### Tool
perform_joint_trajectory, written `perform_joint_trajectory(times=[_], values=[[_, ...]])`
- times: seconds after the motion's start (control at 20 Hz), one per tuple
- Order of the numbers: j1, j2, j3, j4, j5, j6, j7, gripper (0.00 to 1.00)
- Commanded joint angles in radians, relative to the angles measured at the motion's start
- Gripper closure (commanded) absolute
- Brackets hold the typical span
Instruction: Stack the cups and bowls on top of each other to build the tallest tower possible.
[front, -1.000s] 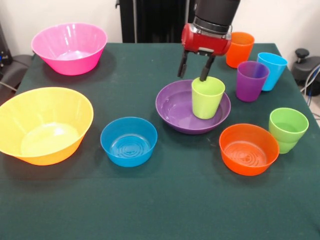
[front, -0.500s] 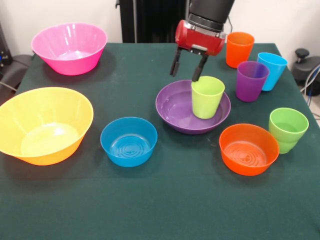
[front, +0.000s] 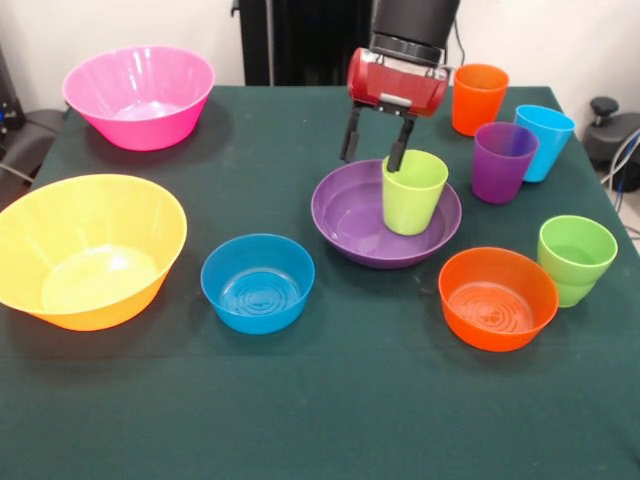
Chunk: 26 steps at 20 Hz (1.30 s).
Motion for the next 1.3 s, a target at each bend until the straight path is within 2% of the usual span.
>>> perform_joint_trajectory(times=[0.05, 0.3, 0.45, 0.7, 0.85, 1.1, 1.25, 1.3], values=[[-0.049, -0.044, 0.230, -0.014, 0.140, 0.055, -0.331, 0.00], [-0.056, -0.053, 0.235, -0.006, 0.168, 0.047, -0.369, 0.00], [-0.055, -0.051, 0.237, -0.011, 0.149, 0.052, -0.352, 0.00], [-0.018, 0.009, 0.211, -0.051, -0.005, 0.050, -0.158, 0.00], [-0.014, 0.015, 0.210, -0.059, -0.032, 0.047, -0.127, 0.00], [0.005, 0.057, 0.193, -0.084, -0.136, 0.002, 0.000, 0.00], [0.008, 0.063, 0.193, -0.093, -0.170, -0.017, 0.023, 0.00], [0.005, 0.056, 0.200, -0.092, -0.167, -0.017, 0.004, 0.00]])
